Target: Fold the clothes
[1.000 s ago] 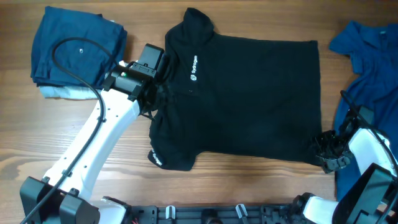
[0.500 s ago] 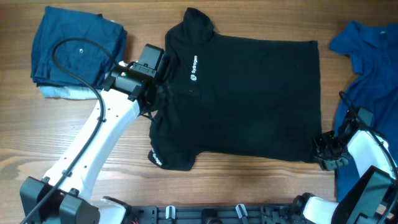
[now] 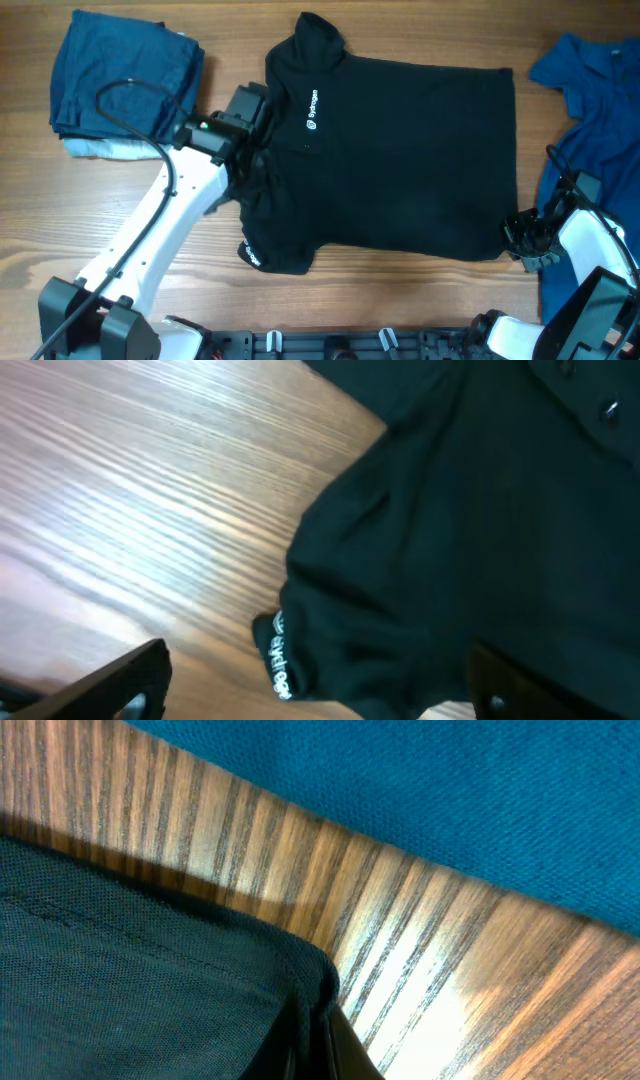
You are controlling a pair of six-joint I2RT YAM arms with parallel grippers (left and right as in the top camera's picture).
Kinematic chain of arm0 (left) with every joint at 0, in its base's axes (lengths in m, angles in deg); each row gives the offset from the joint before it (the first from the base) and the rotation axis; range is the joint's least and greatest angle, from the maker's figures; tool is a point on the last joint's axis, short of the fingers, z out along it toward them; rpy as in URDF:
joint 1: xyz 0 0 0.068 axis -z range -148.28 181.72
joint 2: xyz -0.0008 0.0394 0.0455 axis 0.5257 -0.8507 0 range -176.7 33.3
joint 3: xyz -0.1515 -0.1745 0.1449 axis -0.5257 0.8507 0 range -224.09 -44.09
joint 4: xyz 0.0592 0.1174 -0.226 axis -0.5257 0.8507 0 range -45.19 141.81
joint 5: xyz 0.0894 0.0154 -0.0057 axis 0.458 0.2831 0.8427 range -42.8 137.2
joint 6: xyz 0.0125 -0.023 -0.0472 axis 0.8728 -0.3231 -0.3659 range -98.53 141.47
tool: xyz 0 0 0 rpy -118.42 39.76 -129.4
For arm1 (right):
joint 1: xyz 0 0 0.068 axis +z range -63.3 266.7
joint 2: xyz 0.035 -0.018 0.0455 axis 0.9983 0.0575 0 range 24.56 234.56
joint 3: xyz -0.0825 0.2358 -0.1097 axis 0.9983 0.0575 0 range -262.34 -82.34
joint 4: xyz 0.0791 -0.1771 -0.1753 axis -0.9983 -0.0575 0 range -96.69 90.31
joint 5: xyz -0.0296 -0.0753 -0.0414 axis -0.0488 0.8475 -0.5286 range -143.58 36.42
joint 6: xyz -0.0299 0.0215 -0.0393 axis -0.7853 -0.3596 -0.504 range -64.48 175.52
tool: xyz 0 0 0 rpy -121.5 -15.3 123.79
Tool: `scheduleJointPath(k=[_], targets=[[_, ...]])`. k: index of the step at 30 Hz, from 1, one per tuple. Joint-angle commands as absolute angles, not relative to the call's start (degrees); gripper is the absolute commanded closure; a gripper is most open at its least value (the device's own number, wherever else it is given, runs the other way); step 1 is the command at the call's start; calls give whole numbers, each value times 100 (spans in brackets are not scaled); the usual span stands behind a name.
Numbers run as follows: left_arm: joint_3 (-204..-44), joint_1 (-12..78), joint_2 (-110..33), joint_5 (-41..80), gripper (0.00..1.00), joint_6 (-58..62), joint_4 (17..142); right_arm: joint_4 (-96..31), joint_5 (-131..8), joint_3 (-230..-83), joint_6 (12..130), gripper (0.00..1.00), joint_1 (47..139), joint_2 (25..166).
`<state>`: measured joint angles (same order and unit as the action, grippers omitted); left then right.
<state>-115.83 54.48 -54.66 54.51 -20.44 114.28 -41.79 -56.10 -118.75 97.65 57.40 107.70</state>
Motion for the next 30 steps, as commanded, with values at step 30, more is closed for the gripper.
scheduleJointPath(k=[30], targets=[[-8810,4856,-5501,4137,39,-1725,9588,-4258,-5232,-11610,9745,91,5721,10953]])
